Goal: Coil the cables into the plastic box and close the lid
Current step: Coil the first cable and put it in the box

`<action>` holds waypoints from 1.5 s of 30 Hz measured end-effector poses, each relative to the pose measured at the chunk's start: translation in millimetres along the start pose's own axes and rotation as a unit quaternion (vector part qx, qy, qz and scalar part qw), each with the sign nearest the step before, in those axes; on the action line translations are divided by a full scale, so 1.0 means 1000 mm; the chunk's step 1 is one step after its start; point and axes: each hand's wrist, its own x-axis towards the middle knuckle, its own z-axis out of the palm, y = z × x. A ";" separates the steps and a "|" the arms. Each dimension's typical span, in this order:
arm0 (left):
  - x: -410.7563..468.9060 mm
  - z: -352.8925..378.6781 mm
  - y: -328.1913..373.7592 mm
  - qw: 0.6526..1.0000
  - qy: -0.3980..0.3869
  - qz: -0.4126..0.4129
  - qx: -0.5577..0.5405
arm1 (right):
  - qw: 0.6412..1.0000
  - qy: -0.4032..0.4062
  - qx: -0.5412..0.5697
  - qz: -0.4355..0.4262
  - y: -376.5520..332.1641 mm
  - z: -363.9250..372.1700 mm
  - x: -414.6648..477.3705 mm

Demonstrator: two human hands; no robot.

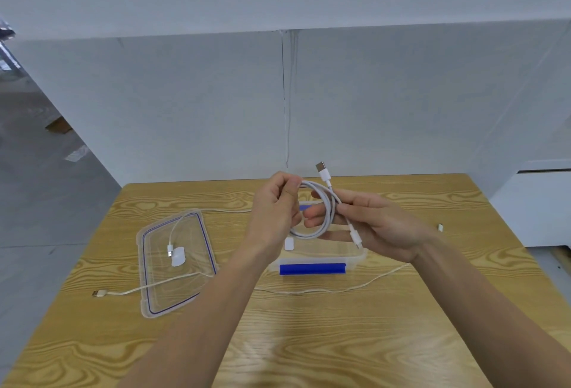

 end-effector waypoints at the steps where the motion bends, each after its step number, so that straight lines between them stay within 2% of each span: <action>1: 0.000 0.001 0.000 1.000 -0.002 -0.004 -0.006 | 1.000 -0.019 -0.017 0.005 -0.001 -0.004 0.000; 3: -0.001 0.002 0.000 0.999 -0.008 -0.018 -0.027 | 0.997 -0.028 -0.076 0.017 -0.004 -0.008 0.001; 7: -0.002 0.002 0.000 0.995 -0.024 -0.054 -0.078 | 0.968 0.027 -0.250 0.009 -0.012 -0.010 0.003; 9: -0.003 0.002 0.000 0.993 -0.030 -0.062 -0.097 | 0.955 0.033 -0.294 0.006 -0.015 -0.009 0.003; 14: -0.005 0.005 0.001 0.991 -0.023 -0.064 -0.112 | 0.976 0.059 -0.211 0.006 -0.011 -0.013 0.007; 19: -0.008 0.009 -0.003 0.995 0.048 -0.045 -0.077 | 0.988 0.100 -0.116 -0.038 0.005 -0.005 0.014; 23: -0.008 0.011 -0.012 0.994 0.110 -0.009 -0.002 | 0.988 0.125 -0.075 -0.042 0.015 0.002 0.019; 27: -0.007 0.011 -0.015 0.986 0.149 0.043 0.063 | 0.990 0.135 0.022 -0.026 0.018 0.008 0.021; 40: -0.012 0.014 -0.018 0.967 0.192 0.128 0.109 | 0.981 0.186 -0.021 -0.043 0.017 0.019 0.023; 43: -0.011 0.014 -0.021 0.973 0.180 0.108 0.090 | 0.981 0.184 0.017 -0.051 0.021 0.019 0.026; 45: -0.007 0.010 -0.022 0.986 0.147 0.068 0.036 | 0.981 0.176 0.064 -0.047 0.021 0.018 0.027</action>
